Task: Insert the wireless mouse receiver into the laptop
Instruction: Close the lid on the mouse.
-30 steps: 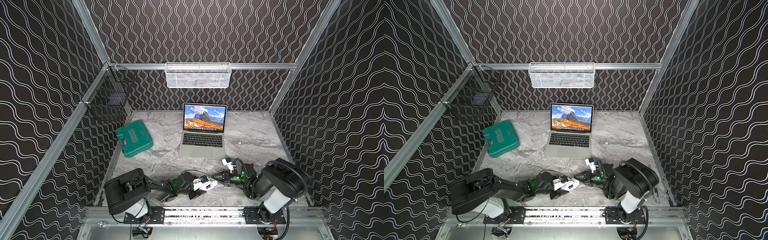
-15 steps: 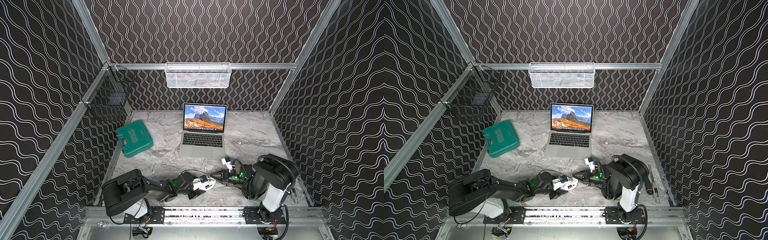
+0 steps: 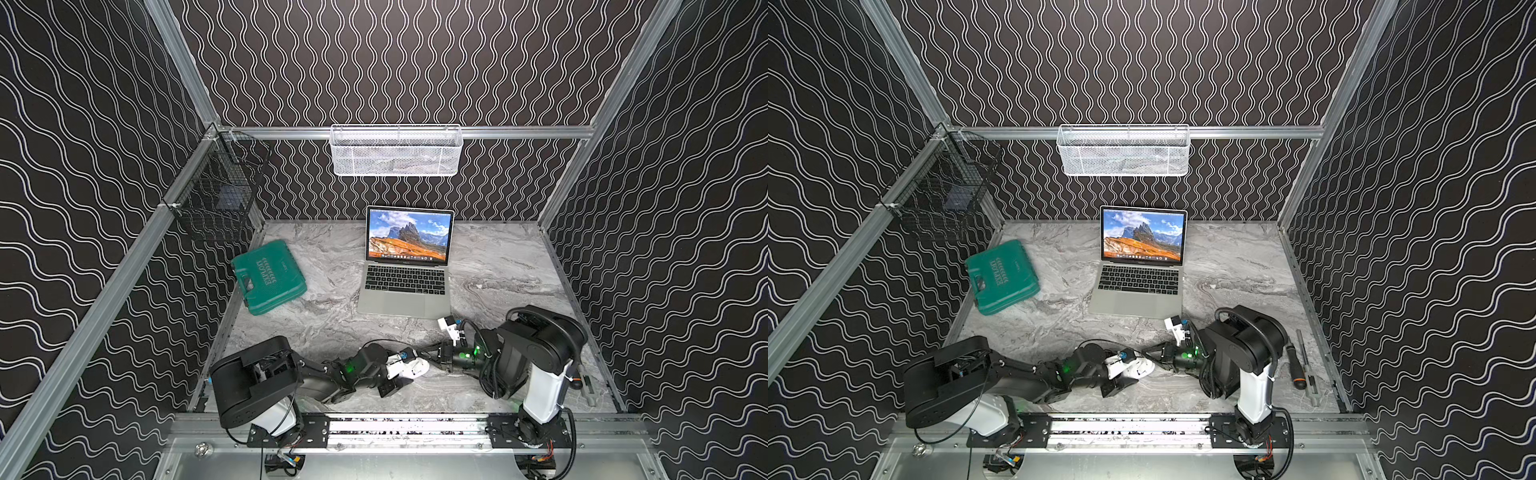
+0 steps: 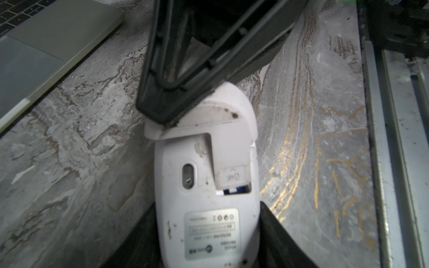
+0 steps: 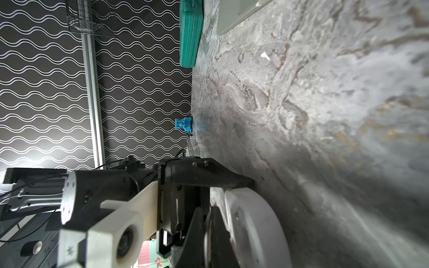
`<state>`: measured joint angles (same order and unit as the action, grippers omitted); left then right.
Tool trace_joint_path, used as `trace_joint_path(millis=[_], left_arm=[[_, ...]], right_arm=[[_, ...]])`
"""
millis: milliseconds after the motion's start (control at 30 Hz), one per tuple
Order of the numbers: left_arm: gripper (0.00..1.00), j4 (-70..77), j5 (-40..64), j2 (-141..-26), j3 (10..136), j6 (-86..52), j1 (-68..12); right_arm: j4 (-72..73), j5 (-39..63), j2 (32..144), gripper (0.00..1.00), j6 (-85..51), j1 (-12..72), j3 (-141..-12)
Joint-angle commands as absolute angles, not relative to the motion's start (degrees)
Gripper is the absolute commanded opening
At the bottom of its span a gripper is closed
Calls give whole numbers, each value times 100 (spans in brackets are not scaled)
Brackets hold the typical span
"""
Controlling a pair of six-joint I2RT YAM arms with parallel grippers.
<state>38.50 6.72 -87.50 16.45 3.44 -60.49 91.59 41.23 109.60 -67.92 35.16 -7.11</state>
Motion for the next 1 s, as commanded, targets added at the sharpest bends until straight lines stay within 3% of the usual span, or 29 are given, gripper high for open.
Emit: trace_joint_path(millis=[0,33,333,500,667,967], left_arm=[[19,3471,679,-8770,1604,171,-6044],[18,3478,678,-8767,1593,165,-6041],[19,3420,625,-8698,1566,163,-6044],[19,3366,591,-8618,1540,196,-6040],[18,3407,596,-8613,1522,202,-6038],[18,3488,624,-8717,1539,229,-6038]], right_arm=[[9858,4043,11054,3,-6667,3524,-690],[9832,4019,11027,5,-6654,3526,-673],[8399,3880,9859,49,-6055,3524,-554],[6301,3682,8655,61,-5240,3528,-703],[3743,3241,7648,84,-4249,3531,-1133],[2616,3527,7465,88,-3819,3524,-1273]])
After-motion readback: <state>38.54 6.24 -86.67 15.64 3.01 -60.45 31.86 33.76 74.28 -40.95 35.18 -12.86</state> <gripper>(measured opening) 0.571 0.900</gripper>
